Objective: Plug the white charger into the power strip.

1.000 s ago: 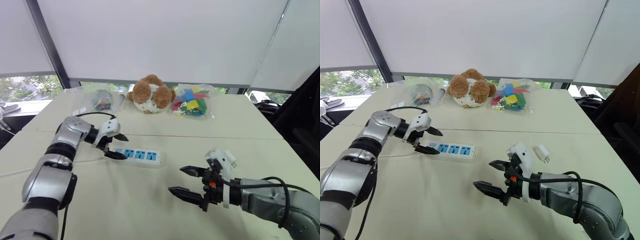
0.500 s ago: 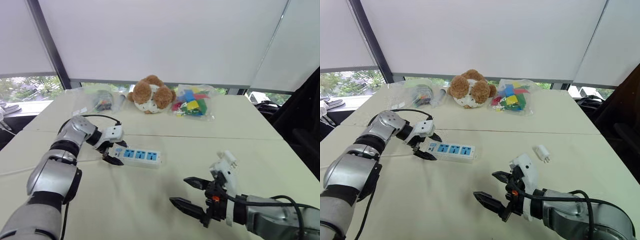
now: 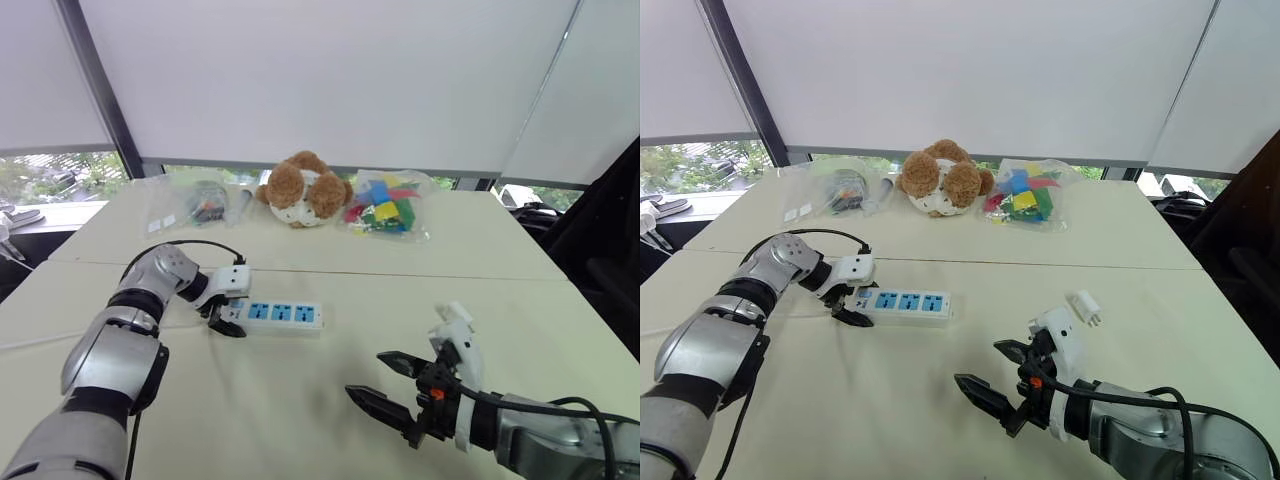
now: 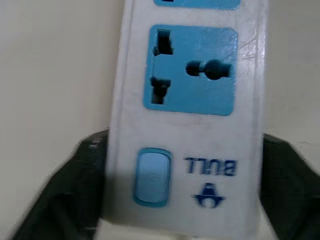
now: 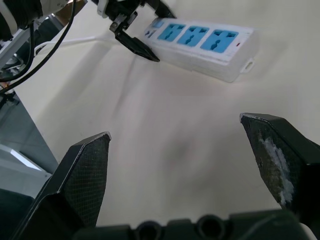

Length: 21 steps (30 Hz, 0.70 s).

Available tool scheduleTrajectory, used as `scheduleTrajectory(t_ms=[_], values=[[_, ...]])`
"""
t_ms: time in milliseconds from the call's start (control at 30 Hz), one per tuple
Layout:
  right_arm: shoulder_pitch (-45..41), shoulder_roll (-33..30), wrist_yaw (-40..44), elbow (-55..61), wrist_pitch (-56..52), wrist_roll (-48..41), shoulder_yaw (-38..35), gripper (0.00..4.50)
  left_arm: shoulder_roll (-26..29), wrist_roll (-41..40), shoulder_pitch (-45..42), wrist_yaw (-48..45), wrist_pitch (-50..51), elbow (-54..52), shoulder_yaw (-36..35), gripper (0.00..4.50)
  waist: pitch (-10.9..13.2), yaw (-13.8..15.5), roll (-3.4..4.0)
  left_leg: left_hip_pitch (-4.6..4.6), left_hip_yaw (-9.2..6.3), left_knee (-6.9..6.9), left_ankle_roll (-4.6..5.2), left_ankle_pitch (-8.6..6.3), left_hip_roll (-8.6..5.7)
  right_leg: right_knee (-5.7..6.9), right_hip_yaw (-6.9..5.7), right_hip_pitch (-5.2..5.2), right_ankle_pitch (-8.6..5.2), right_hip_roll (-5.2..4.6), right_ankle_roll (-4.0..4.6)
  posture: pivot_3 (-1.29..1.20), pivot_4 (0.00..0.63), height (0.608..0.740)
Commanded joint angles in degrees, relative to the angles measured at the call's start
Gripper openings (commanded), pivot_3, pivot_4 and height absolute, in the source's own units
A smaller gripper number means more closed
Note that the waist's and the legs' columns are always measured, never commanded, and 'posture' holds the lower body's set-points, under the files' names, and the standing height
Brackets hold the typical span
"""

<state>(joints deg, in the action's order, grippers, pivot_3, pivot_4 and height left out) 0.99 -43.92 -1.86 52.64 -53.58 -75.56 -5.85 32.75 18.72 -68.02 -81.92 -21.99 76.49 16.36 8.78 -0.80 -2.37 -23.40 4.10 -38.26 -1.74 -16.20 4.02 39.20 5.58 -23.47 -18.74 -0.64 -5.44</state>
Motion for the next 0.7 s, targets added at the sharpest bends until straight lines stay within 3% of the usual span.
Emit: scheduleTrajectory(t_ms=[33,200,300,467,567,700], values=[[0.70,-0.82,-0.30,2.15,1.99,-0.90,-0.27,4.50,-0.03,0.37,-0.05,-1.05,-0.65,0.31,-0.25,3.04,0.00,0.01,0.00,0.00,0.00,0.00,0.00,0.00,0.00,0.00,0.00,0.00,0.00,0.00,0.00,0.00,0.150,0.739],[2.12,-2.26,0.33,1.39,2.98,0.22,-1.70,4.50,0.01,-1.70,0.12,-2.51,-1.45,-0.43,-2.08,3.04,0.00,0.01,0.00,-0.01,-0.01,0.00,0.00,0.00,0.00,0.00,0.00,0.00,0.00,0.00,0.00,0.00,0.150,0.739],[3.10,-4.41,0.92,0.67,3.82,-0.96,-5.15,4.50,-1.27,-4.66,1.04,-9.06,-3.37,-2.49,-3.18,3.04,0.00,0.08,0.00,-0.02,0.00,-0.01,0.00,0.00,0.00,0.00,0.00,0.00,0.00,0.00,0.00,0.00,0.150,0.739],[3.65,-6.08,1.85,-0.14,4.14,-1.44,-5.87,4.50,-2.64,-10.35,3.48,-10.58,-4.13,-7.43,1.92,3.04,0.00,0.37,-0.01,-0.03,-0.08,-0.04,-0.01,0.00,-0.02,-0.01,0.00,0.06,0.00,-0.01,0.00,0.00,0.150,0.739],[3.05,-6.96,2.08,-1.51,3.73,-0.28,-5.87,4.50,-3.07,-9.45,3.48,-10.58,-1.80,-9.25,2.10,3.04,0.00,0.42,-0.01,-0.04,-0.21,-0.11,-0.01,0.01,-0.09,-0.02,0.01,0.16,0.00,-0.02,0.00,0.00,0.150,0.739],[1.45,-13.86,3.08,-6.98,0.35,3.27,-10.42,4.50,-2.84,-8.59,3.32,-10.26,-1.00,-9.90,2.55,3.04,0.00,0.32,0.00,-0.11,-0.35,-0.31,0.00,0.00,-0.15,-0.02,0.01,0.23,-0.01,-0.02,-0.01,0.00,0.150,0.739]])
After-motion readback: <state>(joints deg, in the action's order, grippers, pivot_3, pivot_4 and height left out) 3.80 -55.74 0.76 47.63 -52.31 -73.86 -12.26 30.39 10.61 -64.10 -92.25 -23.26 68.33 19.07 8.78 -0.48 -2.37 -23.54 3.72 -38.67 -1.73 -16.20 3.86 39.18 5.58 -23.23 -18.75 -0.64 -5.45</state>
